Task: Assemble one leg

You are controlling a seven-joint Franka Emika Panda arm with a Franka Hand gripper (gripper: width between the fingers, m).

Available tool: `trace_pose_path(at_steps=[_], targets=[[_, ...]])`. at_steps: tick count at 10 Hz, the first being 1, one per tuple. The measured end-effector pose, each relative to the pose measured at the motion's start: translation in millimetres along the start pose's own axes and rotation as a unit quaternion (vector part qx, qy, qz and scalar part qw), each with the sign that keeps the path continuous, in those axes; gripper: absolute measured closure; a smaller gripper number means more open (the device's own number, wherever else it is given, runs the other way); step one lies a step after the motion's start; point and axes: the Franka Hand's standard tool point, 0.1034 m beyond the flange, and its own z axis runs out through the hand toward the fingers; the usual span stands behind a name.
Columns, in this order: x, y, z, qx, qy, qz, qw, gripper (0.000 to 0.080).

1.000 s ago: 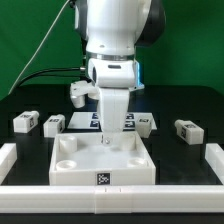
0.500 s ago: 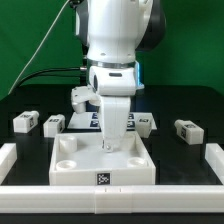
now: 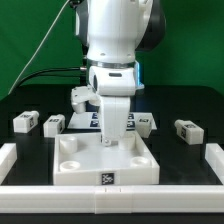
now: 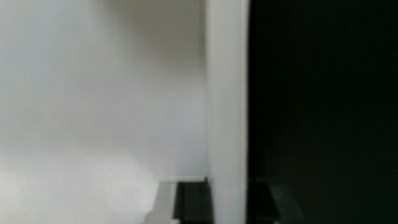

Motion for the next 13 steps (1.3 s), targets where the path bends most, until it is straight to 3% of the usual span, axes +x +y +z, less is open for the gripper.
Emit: trace_pose_path(at_steps=[6, 9, 11, 13], targets=[[1.1, 0.3, -0.1, 0.000, 0.000, 0.002, 1.000, 0.0742], [34.8, 11.1, -2.5, -0.006, 0.006, 0.037, 0.999, 0.0741], [65.1, 25.0, -5.1, -0.013, 0.010, 0.042, 0.999, 0.0741], [83.1, 39.7, -6.9, -0.017, 0.009, 0.046, 0.999, 0.0741]])
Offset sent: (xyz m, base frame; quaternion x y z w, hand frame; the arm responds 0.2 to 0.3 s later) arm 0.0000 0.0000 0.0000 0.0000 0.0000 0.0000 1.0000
